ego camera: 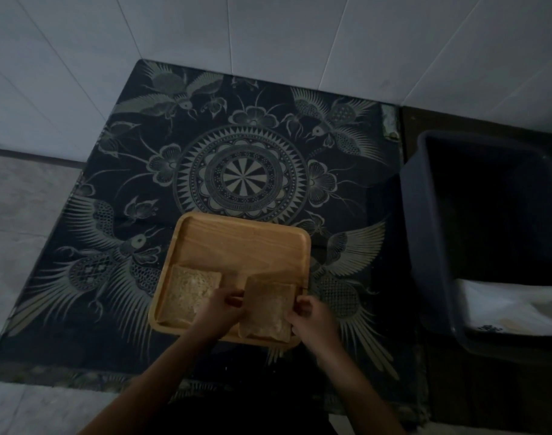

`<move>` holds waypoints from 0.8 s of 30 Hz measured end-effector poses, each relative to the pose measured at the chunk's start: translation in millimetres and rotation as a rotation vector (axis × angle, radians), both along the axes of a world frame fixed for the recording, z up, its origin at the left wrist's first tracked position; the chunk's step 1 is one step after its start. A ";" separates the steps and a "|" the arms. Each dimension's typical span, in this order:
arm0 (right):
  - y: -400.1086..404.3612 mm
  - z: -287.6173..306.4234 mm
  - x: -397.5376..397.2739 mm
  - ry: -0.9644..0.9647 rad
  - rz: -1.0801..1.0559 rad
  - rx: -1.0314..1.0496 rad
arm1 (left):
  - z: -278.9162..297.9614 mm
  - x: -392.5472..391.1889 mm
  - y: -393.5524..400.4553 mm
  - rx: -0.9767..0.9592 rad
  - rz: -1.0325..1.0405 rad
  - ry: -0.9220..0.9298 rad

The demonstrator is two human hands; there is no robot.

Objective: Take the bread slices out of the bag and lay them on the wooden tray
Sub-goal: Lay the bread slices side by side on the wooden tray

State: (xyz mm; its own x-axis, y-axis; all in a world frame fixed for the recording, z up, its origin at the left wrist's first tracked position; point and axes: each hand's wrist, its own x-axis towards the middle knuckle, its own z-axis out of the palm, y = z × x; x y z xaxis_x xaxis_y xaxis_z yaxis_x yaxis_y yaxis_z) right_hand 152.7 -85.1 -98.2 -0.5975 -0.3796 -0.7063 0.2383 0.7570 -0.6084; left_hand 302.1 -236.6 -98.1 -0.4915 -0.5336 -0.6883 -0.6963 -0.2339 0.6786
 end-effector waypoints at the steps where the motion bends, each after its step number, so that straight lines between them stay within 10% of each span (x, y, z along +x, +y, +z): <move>1: -0.1 0.4 0.7 0.004 -0.014 -0.003 | 1.7 -0.4 0.1 -0.006 -0.005 0.006; 24: -13.1 27.3 3.6 -0.422 -0.404 -0.172 | 77.2 -31.2 -21.2 0.072 0.094 0.277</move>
